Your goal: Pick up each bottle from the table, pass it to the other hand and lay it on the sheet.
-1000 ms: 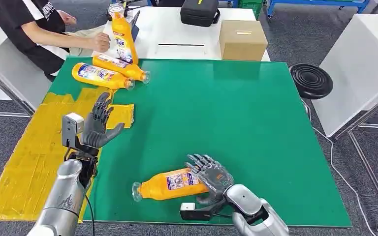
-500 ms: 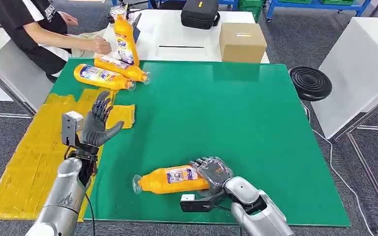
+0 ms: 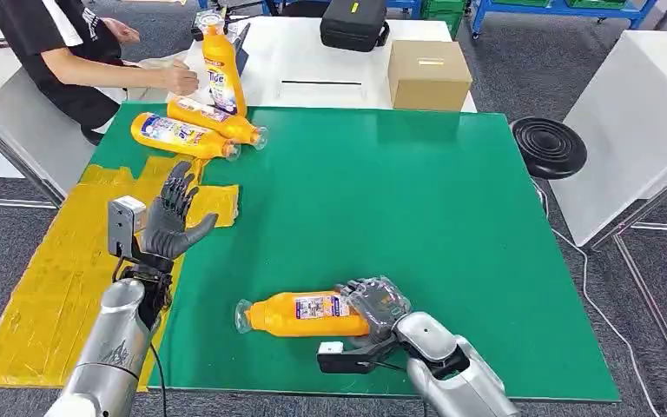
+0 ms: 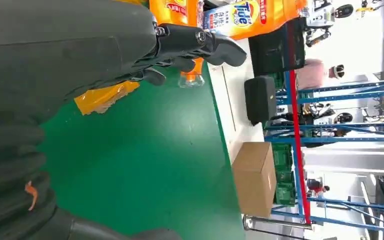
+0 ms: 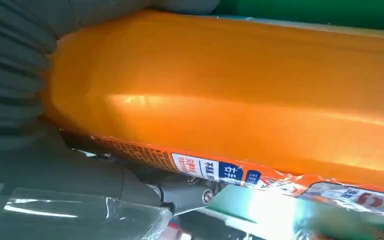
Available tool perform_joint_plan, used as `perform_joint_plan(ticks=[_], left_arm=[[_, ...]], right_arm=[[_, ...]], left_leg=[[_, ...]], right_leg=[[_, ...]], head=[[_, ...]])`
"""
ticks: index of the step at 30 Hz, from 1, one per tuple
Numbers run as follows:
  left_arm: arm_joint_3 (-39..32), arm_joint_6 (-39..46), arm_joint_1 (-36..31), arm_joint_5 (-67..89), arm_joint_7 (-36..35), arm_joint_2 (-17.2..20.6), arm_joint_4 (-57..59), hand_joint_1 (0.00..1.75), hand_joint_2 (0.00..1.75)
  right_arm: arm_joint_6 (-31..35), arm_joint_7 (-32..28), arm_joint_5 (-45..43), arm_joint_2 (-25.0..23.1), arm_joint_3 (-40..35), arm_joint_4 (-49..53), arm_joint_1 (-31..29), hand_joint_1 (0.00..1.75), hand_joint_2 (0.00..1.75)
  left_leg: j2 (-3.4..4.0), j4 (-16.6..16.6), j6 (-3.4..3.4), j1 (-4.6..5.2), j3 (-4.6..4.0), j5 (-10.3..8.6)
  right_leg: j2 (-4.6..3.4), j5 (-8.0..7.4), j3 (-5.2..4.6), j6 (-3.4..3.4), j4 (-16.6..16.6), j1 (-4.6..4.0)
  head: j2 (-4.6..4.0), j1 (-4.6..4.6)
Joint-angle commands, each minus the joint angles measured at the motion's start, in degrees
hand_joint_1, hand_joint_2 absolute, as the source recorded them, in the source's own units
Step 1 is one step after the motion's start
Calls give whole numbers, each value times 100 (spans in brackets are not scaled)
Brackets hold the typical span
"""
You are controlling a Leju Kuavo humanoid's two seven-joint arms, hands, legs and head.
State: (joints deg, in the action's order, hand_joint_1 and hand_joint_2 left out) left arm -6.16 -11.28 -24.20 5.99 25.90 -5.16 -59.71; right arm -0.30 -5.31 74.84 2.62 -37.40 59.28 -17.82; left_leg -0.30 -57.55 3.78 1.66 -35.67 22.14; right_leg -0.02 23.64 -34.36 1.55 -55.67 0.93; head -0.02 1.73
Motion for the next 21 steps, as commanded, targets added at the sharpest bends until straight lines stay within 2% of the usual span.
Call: perform_joint_plan(ticks=[1,5,20,21], left_arm=[[-133,52,76,-13,-47,14,39,0,175],[-133,52,76,-13,-47,14,39,0,175],[-132,50,71,-13,-49,14,33,0,175],[-133,50,86,-11,-54,12,12,0,175]], right_arm=[[449,343,41,-135,309,-117,387,175,175],[449,343,41,-135,309,-117,387,175,175],[454,334,36,-120,316,-120,399,175,175],[595,374,-24,-165,426,-71,439,175,175]], left_leg=[[-6,16,-36,-8,12,-3],[-8,6,-23,-6,8,1],[-9,9,-29,-7,5,-3],[-9,6,-25,-6,5,-1]], right_leg=[[8,-3,14,-13,18,-5],[9,-6,40,3,7,-5],[10,-8,36,-1,11,-5],[10,-6,34,0,7,-4]], head=[[0,0],[0,0],[0,0],[0,0]])
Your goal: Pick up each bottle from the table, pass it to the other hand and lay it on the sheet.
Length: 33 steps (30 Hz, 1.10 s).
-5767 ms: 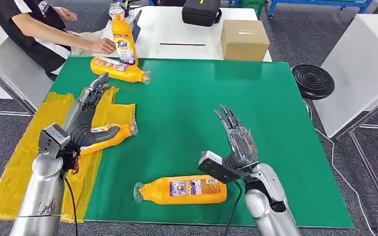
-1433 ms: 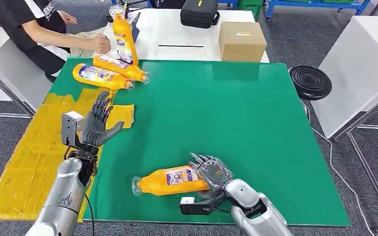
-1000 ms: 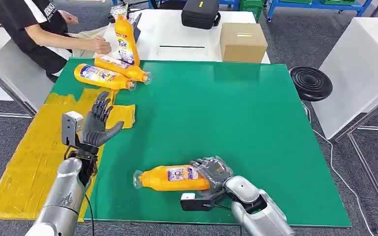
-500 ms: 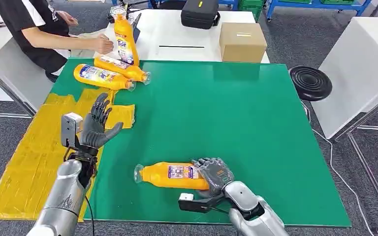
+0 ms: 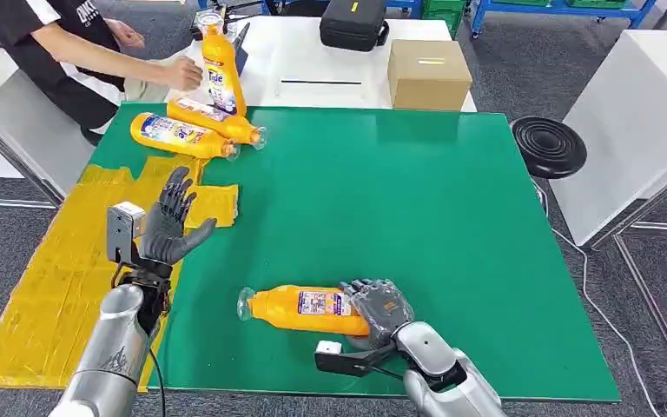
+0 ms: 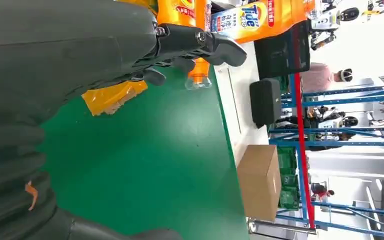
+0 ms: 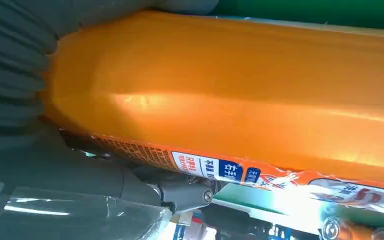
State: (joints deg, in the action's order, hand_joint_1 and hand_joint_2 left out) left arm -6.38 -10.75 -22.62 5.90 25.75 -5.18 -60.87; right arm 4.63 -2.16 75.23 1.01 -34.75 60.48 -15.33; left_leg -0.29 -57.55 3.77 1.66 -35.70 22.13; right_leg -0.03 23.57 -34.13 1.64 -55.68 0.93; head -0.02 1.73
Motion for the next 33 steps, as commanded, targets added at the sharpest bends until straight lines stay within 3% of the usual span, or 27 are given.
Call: perform_joint_plan(ticks=[1,5,8,12,13,15,17,25,33], left_arm=[[-107,-17,-46,-5,-41,8,99,0,175],[255,-89,313,224,-233,-209,-520,0,175],[882,74,329,362,-568,-505,-820,0,175],[1978,332,298,39,-796,-550,-956,0,175],[2291,-367,169,-699,-1099,-642,-816,0,175],[2796,-92,-64,-1192,-1400,-736,-828,0,175],[2949,11,-171,-1615,-1433,-601,-781,0,175],[2855,-124,-257,-2199,-1373,-371,-747,0,175],[2968,-860,-271,-3307,-1733,-302,-761,0,175]], right_arm=[[333,33,-237,-74,316,-104,248,175,175],[2016,-116,-1370,-544,1492,988,581,175,175],[2561,-397,-1816,-712,1857,1182,547,175,175],[3202,-1035,-2504,-932,1978,859,471,175,175],[3537,-1489,-2762,-1047,2005,765,344,175,175],[3537,-1720,-2646,-1344,2232,243,-14,175,175],[3537,-1822,-2598,-1435,2336,127,-123,175,175],[3537,-2042,-2647,-1460,2419,195,-148,175,175],[3537,-2286,-2459,-1549,2427,177,-186,175,175]], left_leg=[[-11,13,-35,-8,9,-3],[-9,7,-32,-5,2,0],[-19,-5,-34,-4,-28,1],[-26,-1,-31,-4,-48,-4],[-28,0,-24,-4,-50,-6],[-28,-4,-22,-3,-59,-8],[-20,-7,-25,-1,-68,-9],[-2,5,-25,-1,-59,-9],[9,3,-27,-9,-53,-4]], right_leg=[[13,-2,12,-13,15,-5],[10,1,7,-12,7,-3],[20,6,7,-10,-6,-1],[27,-6,-2,-17,0,-4],[28,-8,-6,-15,2,-4],[27,-10,-14,-15,-3,-3],[18,-13,-26,-16,-7,-3],[8,-16,-23,-16,1,-3],[-3,-15,-20,-16,1,-7]], head=[[0,0],[0,0],[0,-2],[0,-2],[0,0],[0,2],[0,2],[0,2],[0,2]])
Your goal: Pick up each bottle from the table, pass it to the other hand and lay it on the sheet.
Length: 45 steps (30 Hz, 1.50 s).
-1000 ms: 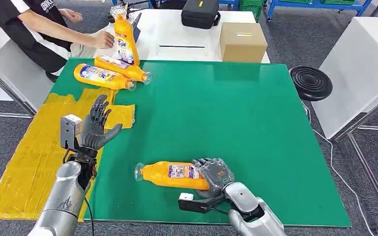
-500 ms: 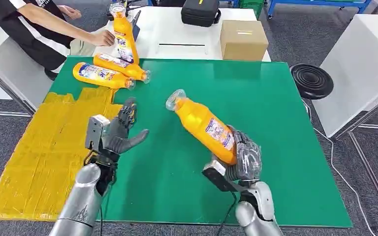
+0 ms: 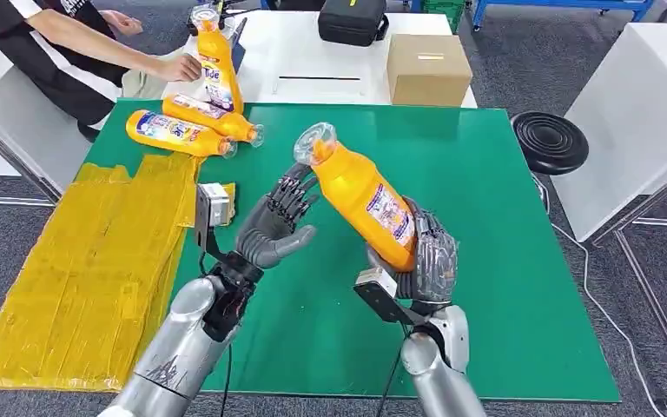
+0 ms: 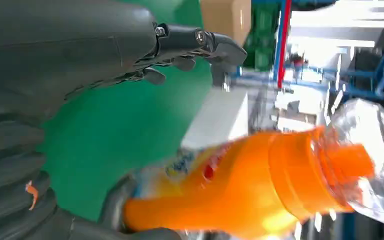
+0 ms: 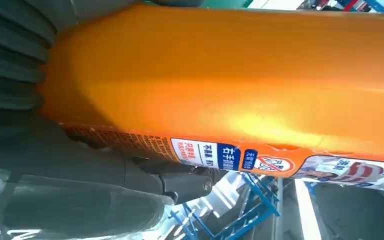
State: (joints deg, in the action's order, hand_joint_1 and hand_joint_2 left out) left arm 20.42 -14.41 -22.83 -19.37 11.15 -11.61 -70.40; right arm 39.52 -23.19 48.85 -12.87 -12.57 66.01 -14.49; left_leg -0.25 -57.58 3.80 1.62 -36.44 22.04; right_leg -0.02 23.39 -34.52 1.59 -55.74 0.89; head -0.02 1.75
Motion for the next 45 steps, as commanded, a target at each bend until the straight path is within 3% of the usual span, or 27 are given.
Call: perform_joint_plan(ticks=[1,17,21,26,45], left_arm=[[326,-481,-276,-799,-259,336,174,0,175],[473,-125,-385,-935,-171,293,-33,0,175],[522,-23,-410,-954,-125,318,-82,0,175],[510,21,-427,-980,-96,309,-149,0,175],[438,-52,-472,-984,-53,231,-17,0,175]], right_arm=[[48,-209,282,-204,260,-369,-263,175,175],[48,52,435,-198,-367,-833,-539,175,175],[-728,572,462,67,-1581,-1012,-715,175,175],[-1312,966,637,17,-2343,-1282,-843,175,175],[-1404,1157,836,21,-2707,-1631,-974,175,175]], left_leg=[[6,10,-40,-5,29,5],[8,11,-43,-5,28,7],[8,3,-20,-3,6,3],[21,2,-31,-7,10,8],[-12,5,-40,-12,9,2]], right_leg=[[-5,2,27,-14,11,-3],[-8,2,28,-16,12,-4],[-9,-1,8,-7,5,-3],[-18,0,14,-11,4,-5],[12,7,12,-13,8,-7]], head=[[0,0],[0,0],[0,-2],[0,-2],[0,-2]])
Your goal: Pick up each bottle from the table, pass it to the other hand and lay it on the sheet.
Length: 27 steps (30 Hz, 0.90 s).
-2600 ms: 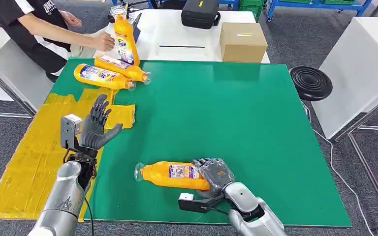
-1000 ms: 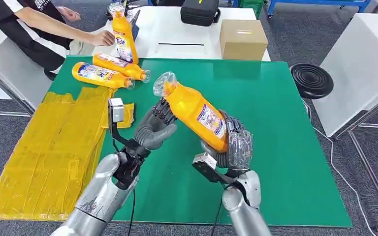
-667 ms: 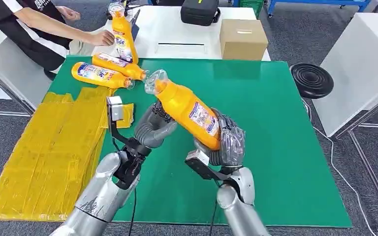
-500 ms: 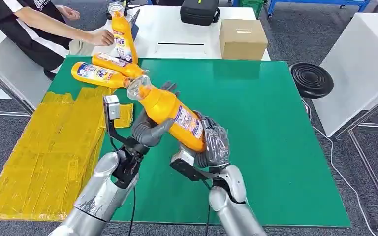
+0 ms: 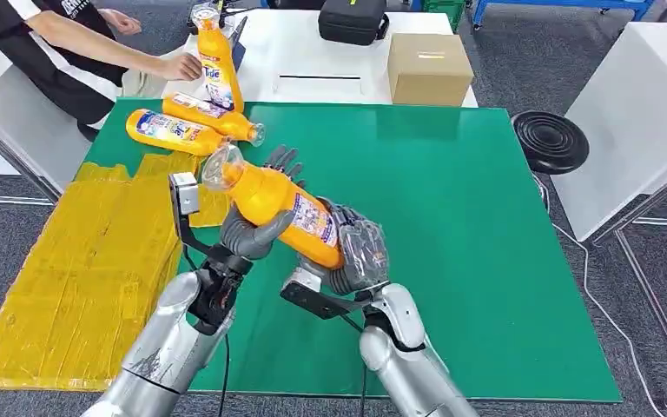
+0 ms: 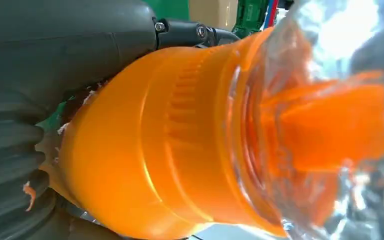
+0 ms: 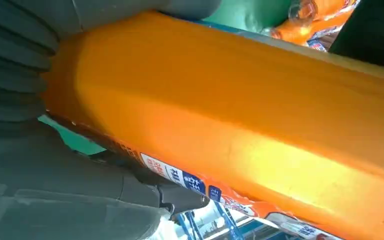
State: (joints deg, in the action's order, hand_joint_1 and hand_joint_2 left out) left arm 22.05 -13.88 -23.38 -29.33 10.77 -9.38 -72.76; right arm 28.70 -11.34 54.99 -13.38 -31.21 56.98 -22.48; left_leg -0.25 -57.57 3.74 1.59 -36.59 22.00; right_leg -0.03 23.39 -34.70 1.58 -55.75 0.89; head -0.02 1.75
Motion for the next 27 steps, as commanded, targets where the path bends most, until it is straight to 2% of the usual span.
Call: perform_joint_plan(ticks=[1,9,10,11,12,13,15,27], left_arm=[[274,-105,-417,12,-16,8,219,0,175],[118,-48,-329,92,9,2,16,0,175],[113,-47,-321,101,12,5,1,10,175],[102,-42,-313,119,14,-2,-14,96,175],[96,-37,-301,132,14,-6,-28,154,175],[95,-35,-294,138,14,-5,-34,168,175],[113,-42,-276,162,6,6,-28,175,175],[139,-33,-300,188,-1,-21,25,175,175]], right_arm=[[-322,-27,221,71,-842,-729,-175,175,175],[-295,-46,168,-43,-1062,-1083,-320,175,175],[-297,-42,151,-49,-1067,-1090,-330,175,175],[-282,-39,115,-45,-1095,-1107,-352,175,175],[-269,-35,77,-42,-1113,-1124,-374,175,175],[-266,-36,59,-40,-1118,-1132,-385,175,175],[-254,-45,17,-43,-1116,-1139,-399,175,175],[-191,-77,-59,-76,-1120,-1158,-437,175,175]], left_leg=[[-9,3,-26,-9,15,3],[-7,5,-33,-10,24,6],[-6,2,-28,-11,17,6],[-8,4,-35,-11,24,7],[-6,3,-30,-9,19,5],[-7,1,-26,-10,15,4],[-6,2,-30,-10,17,5],[-12,2,-32,-10,18,5]], right_leg=[[10,4,19,-10,7,-7],[10,7,27,-12,9,-7],[8,5,20,-11,7,-9],[10,8,28,-13,9,-9],[8,6,21,-11,6,-7],[10,5,18,-10,5,-7],[9,5,20,-11,6,-8],[14,7,22,-12,6,-7]], head=[[0,-2],[0,0],[0,-2],[0,0],[0,0],[0,-2],[0,0],[0,0]])
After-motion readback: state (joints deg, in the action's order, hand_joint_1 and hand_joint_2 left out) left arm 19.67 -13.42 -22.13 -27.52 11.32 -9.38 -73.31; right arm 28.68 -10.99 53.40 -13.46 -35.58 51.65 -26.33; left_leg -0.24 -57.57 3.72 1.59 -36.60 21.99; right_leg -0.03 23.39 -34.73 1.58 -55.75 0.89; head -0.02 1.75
